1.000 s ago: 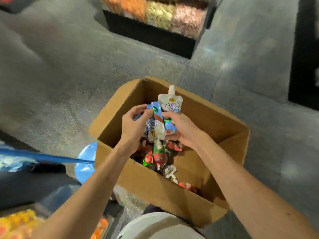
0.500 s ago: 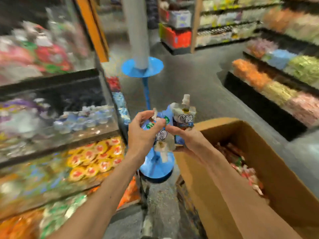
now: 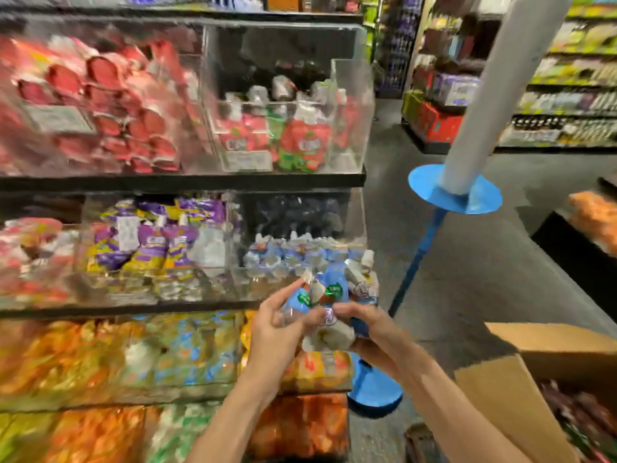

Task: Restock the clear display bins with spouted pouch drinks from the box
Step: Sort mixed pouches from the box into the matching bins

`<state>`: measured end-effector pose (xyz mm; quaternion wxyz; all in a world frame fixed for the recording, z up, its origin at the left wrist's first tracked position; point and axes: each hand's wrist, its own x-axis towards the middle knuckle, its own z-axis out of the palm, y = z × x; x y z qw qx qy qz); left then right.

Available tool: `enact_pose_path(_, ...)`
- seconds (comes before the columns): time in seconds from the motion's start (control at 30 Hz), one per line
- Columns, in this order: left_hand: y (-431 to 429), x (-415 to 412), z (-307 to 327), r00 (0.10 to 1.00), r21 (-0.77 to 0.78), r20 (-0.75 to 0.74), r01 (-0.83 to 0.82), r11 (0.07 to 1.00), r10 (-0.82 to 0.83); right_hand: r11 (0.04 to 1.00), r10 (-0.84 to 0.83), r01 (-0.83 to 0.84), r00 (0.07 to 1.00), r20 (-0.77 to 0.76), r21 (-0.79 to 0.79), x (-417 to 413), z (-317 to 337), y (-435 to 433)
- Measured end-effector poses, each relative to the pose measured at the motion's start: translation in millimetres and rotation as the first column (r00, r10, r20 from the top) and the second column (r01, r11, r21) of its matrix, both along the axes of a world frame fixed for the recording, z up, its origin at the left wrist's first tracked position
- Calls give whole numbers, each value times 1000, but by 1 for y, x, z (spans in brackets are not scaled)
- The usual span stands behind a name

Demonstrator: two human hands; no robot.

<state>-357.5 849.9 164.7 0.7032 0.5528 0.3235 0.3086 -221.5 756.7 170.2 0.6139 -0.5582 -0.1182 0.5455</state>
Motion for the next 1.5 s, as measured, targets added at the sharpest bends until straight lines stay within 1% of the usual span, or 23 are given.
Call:
enact_pose_path(0.07, 30, -15, -4, 995, -7, -15, 95, 995, -95, 1000, -5, 5, 1000, -26, -22, -9, 1, 28)
enact_pose_path(0.13, 58, -24, -2, 989, 32, -50, 144, 989, -143, 999, -32, 30, 998, -54, -28, -15, 2, 51)
enact_pose_path(0.2, 82, -26, -2, 988, 40, -56, 144, 989, -142, 998, -58, 57, 995, -80, -23, -14, 4, 69)
enact_pose_path(0.27, 100, -22, -2, 992, -9, -22, 122, 993, -122, 997, -71, 70, 994, -81, -20, -9, 6, 84)
enact_pose_path(0.37, 119, -10, -7, 994, -45, -19, 109, 993, -110, 998, -64, 63, 995, -77, -17, 5, 10, 101)
enact_pose_path(0.47, 134, 3, -12, 995, -76, -26, 98, 992, -100, 998, -45, 41, 997, -69, -57, 21, 11, 113)
enact_pose_path(0.63, 153, 25, -11, 1000, -217, 18, 14, 976, -10, 983, -64, 66, 998, 20, -172, 63, 11, 129)
enact_pose_path(0.7, 155, 39, -9, 995, -267, 14, -88, 960, 96, 979, -47, 47, 999, 5, -199, 82, 11, 136)
enact_pose_path(0.8, 156, 63, -9, 959, -318, 20, -263, 911, 284, 969, -7, 0, 1000, -27, -246, 108, 8, 145)
enact_pose_path(0.87, 161, 78, -17, 933, -273, -43, -355, 894, 358, 967, 9, -20, 999, -43, -253, 122, 5, 148)
enact_pose_path(0.9, 163, 84, -21, 919, -207, -83, -394, 896, 385, 969, 14, -29, 998, -63, -245, 128, 3, 148)
enact_pose_path(0.97, 169, 89, -27, 886, 27, -178, -430, 903, 427, 972, 39, -61, 994, -103, -225, 138, 2, 149)
enact_pose_path(1.03, 176, 90, -29, 884, 293, -257, -315, 903, 392, 971, 61, -85, 992, -114, -224, 143, 1, 150)
enact_pose_path(1.1, 186, 90, -32, 864, 477, -399, -92, 874, 308, 964, 62, -91, 991, -122, -248, 144, -3, 152)
enact_pose_path(1.13, 191, 90, -34, 827, 557, -489, 52, 829, 277, 961, 63, -95, 990, -128, -259, 143, -6, 153)
enact_pose_path(1.17, 198, 91, -37, 782, 615, -571, 204, 761, 251, 960, 62, -96, 989, -133, -264, 141, -9, 155)
enact_pose_path(1.2, 204, 94, -41, 735, 639, -640, 347, 686, 224, 959, 58, -95, 988, -142, -267, 139, -11, 156)
enact_pose_path(1.27, 216, 104, -49, 636, 606, -752, 563, 561, 174, 958, 29, -72, 987, -156, -276, 134, -14, 159)
enact_pose_path(1.33, 223, 118, -53, 565, 575, -808, 692, 437, 167, 956, 9, -56, 987, -160, -289, 131, -14, 163)
enact_pose_path(1.4, 231, 130, -59, 515, 551, -834, 771, 320, 197, 953, 1, -51, 987, -164, -298, 129, -13, 166)
enact_pose_path(1.43, 234, 135, -62, 492, 538, -842, 791, 292, 220, 952, -8, -44, 986, -166, -303, 128, -13, 166)
enact_pose_path(1.47, 235, 138, -63, 478, 528, -848, 796, 297, 229, 951, -21, -32, 986, -168, -307, 128, -13, 167)
enact_pose_path(1.5, 236, 141, -63, 474, 521, -853, 787, 329, 217, 951, -37, -18, 985, -170, -310, 128, -14, 168)
